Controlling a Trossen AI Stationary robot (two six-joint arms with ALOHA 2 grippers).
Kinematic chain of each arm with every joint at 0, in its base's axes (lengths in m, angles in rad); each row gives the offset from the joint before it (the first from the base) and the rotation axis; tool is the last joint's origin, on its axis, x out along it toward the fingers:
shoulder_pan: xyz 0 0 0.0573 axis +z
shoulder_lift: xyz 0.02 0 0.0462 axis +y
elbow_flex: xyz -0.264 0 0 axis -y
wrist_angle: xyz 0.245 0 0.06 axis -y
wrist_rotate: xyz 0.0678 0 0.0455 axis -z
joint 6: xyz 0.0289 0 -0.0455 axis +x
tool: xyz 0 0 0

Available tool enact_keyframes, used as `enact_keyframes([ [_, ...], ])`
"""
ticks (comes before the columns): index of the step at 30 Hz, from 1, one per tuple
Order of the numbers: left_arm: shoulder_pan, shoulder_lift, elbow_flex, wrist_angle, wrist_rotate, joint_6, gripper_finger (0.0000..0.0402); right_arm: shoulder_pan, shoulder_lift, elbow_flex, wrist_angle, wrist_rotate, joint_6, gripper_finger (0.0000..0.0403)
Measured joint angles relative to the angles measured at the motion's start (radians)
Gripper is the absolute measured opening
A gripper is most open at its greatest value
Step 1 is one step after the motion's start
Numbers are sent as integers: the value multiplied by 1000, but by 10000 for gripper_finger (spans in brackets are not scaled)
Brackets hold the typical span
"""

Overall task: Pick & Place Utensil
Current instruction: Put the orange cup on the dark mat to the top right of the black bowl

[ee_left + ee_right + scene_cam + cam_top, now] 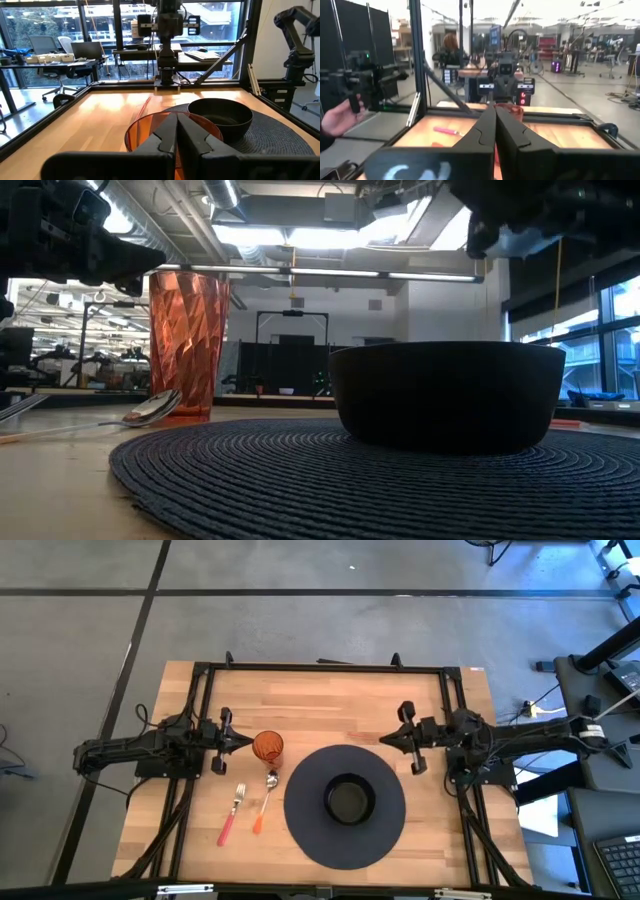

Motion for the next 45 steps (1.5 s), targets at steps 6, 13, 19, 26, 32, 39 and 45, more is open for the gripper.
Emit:
enact_keyframes([
  [6,0,0,0,0,0,0,4,-76,-18,-72,45,-18,8,2],
  [13,0,0,0,0,0,0,4,-110,-18,-99,100,-89,31,1],
  [19,0,0,0,0,0,0,4,-155,-24,-127,106,-89,31,1],
  [26,0,0,0,0,0,3,4,-208,-24,-162,108,-88,16,1],
  [32,0,0,0,0,0,18,4,-254,-24,-189,114,-88,0,1],
  [39,0,0,0,0,0,0,4,-267,-20,-189,88,-114,-10,1],
  [45,0,0,0,12,0,-6,4,-267,-20,-189,85,-115,2,5],
])
